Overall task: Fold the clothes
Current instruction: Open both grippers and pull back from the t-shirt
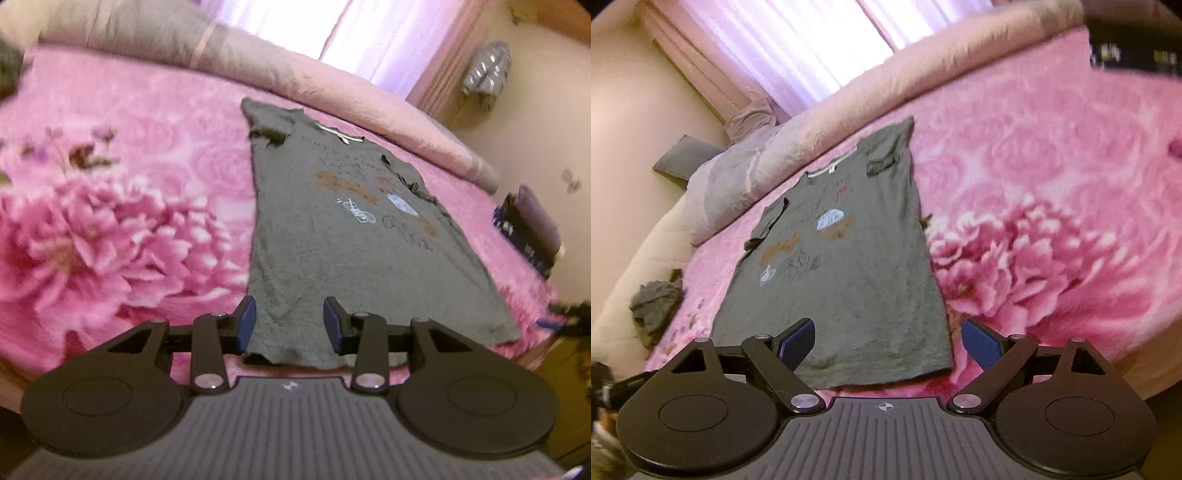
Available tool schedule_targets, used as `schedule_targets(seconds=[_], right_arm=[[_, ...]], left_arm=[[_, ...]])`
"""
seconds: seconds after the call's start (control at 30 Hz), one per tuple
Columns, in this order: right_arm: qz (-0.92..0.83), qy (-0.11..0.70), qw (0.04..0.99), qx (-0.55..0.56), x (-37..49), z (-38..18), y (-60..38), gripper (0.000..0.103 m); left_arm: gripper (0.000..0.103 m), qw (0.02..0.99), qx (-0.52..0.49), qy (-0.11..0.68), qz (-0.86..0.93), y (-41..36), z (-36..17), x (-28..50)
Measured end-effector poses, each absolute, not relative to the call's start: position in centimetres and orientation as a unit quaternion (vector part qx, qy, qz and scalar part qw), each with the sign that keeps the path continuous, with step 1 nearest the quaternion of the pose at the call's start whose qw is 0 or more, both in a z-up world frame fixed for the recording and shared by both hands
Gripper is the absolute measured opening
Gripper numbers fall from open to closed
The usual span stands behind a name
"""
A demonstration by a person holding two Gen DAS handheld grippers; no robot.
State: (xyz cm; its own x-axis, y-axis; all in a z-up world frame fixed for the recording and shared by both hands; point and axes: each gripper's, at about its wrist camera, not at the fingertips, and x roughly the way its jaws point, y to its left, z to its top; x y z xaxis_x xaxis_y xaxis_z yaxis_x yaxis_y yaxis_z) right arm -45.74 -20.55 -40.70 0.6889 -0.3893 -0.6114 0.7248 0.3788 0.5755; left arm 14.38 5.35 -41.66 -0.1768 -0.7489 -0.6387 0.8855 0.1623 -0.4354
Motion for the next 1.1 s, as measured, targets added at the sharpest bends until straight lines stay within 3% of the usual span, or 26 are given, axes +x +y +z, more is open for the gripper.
schedule_targets(seconds=[0.07,0.17,0.33,0.47,0.6,0.77,0.83,0.9,1.1], right_arm=[[-0.334,0.193,0.801,0.457,-45.9,-41.6,-21.9,0.074],[-0.327,0.198,0.791,0.478,-46.1,-42.7,-23.6,0.074],[-0.321,0.208,0.775,0.503,-46.4,-44.2,-26.1,0.066],[-0.408,0.242,0.783,0.404,-44.1,-41.0,-21.7,0.066],[-0.488,0.286,0.776,0.281,-39.9,-38.7,-15.4,0.066],[-0.515,0.333,0.773,0.162,-35.6,-38.0,-9.1,0.067],[-0.516,0.319,0.777,0.169,-35.4,-37.4,-7.6,0.069],[-0.517,0.304,0.781,0.175,-35.3,-36.7,-6.1,0.08],[-0.526,0.276,0.787,0.169,-36.3,-33.8,-1.6,0.081]], left_arm=[[0.035,0.622,0.064,0.449,-0.638,4.7,-42.6,15.6],[0.035,0.609,0.049,0.478,-0.631,4.1,-43.6,17.1],[0.03,0.658,0.075,0.467,-0.585,4.0,-42.9,17.4],[0.039,0.719,0.157,0.409,-0.54,4.4,-39.5,12.7],[0.04,0.754,0.231,0.367,-0.493,4.8,-37.5,6.8],[0.044,0.765,0.247,0.322,-0.499,7.1,-35.5,1.5],[0.044,0.766,0.243,0.316,-0.505,8.1,-34.9,0.2],[0.044,0.77,0.245,0.301,-0.506,9.1,-34.3,-1.0],[0.045,0.771,0.236,0.276,-0.523,12.9,-32.8,-3.7]])
